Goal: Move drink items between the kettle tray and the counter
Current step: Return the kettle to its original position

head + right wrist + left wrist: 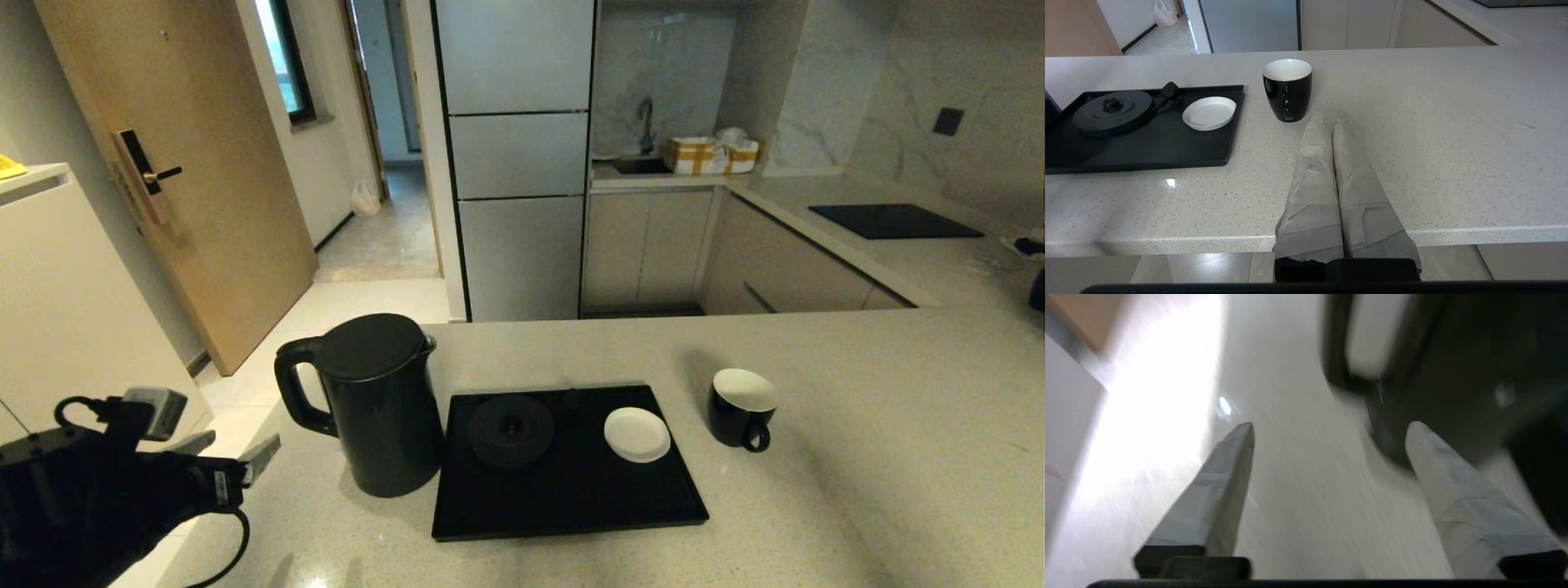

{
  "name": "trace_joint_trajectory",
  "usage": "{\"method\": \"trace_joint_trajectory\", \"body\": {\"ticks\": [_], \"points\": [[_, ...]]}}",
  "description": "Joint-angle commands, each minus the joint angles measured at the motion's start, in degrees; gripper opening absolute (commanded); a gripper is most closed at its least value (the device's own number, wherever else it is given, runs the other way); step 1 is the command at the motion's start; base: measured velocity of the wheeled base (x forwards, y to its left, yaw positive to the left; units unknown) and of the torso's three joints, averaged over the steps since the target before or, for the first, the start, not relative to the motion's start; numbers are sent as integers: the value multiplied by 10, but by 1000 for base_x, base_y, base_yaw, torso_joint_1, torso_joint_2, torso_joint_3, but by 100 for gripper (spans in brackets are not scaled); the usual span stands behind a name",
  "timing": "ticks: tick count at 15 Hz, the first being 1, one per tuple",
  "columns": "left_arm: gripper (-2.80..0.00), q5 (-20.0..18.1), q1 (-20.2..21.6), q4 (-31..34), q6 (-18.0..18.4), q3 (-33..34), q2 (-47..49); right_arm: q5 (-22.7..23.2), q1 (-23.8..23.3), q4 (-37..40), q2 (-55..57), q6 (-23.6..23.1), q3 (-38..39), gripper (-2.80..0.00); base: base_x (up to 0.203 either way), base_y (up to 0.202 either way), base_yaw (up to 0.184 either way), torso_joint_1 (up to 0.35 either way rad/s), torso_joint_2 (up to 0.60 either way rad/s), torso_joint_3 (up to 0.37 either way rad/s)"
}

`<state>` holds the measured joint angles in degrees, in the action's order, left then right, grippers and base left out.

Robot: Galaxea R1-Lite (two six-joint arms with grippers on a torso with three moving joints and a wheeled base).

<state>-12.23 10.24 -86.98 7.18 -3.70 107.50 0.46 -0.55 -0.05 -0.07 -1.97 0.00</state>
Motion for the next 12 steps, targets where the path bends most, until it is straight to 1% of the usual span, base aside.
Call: {"method": "trace_joint_trajectory", "body": {"ticks": [1, 4, 6, 10, 12], "points": [[0, -1, 10, -7, 5, -26, -44, 0, 0, 0, 0, 0, 0, -280, 0, 0, 0, 0, 0, 0], [0, -2, 4, -7, 7, -35, -33, 1, 0, 0, 0, 0, 0, -280, 0, 0, 0, 0, 0, 0], [0, -1, -12, -7, 10, -50, 2, 1, 0, 0, 0, 0, 0, -280, 0, 0, 0, 0, 0, 0], [0, 3, -18, -7, 44, -88, 75, 1, 0, 0, 0, 0, 0, -280, 0, 0, 0, 0, 0, 0], [0, 6, -21, -7, 51, -117, 102, 1, 0, 0, 0, 0, 0, -280, 0, 0, 0, 0, 0, 0]]}}
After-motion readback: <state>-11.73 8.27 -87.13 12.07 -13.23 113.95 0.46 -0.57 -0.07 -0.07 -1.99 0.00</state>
